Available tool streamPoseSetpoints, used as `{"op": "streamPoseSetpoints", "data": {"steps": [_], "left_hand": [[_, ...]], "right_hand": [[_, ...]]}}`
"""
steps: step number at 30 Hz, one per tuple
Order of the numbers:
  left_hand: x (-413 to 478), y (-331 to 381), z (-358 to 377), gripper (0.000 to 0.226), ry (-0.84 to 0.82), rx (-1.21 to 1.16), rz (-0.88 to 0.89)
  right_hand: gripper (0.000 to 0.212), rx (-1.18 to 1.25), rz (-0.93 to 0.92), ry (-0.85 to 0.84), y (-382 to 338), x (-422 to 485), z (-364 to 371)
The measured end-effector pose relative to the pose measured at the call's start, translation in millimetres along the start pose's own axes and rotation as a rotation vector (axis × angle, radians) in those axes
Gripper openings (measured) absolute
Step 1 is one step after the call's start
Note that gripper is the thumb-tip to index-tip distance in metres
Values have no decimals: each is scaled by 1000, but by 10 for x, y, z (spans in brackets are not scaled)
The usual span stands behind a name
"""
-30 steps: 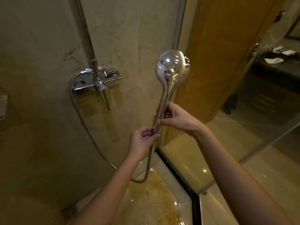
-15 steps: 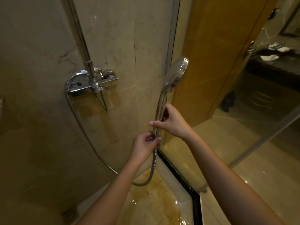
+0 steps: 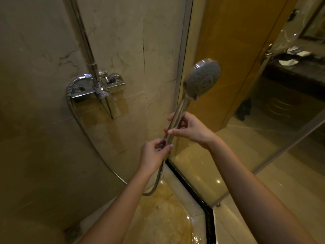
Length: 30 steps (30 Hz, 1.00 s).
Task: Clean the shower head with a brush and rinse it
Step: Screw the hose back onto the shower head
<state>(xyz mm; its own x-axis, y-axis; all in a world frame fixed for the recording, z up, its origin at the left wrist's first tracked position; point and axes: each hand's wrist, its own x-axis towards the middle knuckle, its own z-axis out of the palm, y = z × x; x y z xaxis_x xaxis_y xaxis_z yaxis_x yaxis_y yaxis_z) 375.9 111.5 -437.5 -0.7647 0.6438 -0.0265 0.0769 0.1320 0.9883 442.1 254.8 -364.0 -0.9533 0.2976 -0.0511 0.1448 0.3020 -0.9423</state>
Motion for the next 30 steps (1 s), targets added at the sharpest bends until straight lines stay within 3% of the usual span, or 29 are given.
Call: {"op": "streamPoseSetpoints", "data": {"steps": [3,6,8,11,13,20,25,30], "left_hand": [[-10,23,23,7,-46,-7,-8],[-11,48,37,6,-57,0,-14],[2,56,30,8,-50,-6,4],[-16,37,-3,19,-49,5,30],[-36,16,-11,20,-56,-22,10],[11,-19,28,9,-61,-39,9],[-2,18,-1,16,-19,-9,46],[-5,33,20,21,67,75,69]], "right_hand": [[34,-172,-66,169,-10,25,65],[40,-207,-23,203,49,86,112],[35,-112,-4,78,66,89,71],[51,133,54,-211,53,12,-61],[50,178,57,-256,66,-24,-83],[36,-5,-68,-79,54,23,10],[43,-68,-155,-14,35,40,71],[41,-145,-162,154,88,63,188]]}}
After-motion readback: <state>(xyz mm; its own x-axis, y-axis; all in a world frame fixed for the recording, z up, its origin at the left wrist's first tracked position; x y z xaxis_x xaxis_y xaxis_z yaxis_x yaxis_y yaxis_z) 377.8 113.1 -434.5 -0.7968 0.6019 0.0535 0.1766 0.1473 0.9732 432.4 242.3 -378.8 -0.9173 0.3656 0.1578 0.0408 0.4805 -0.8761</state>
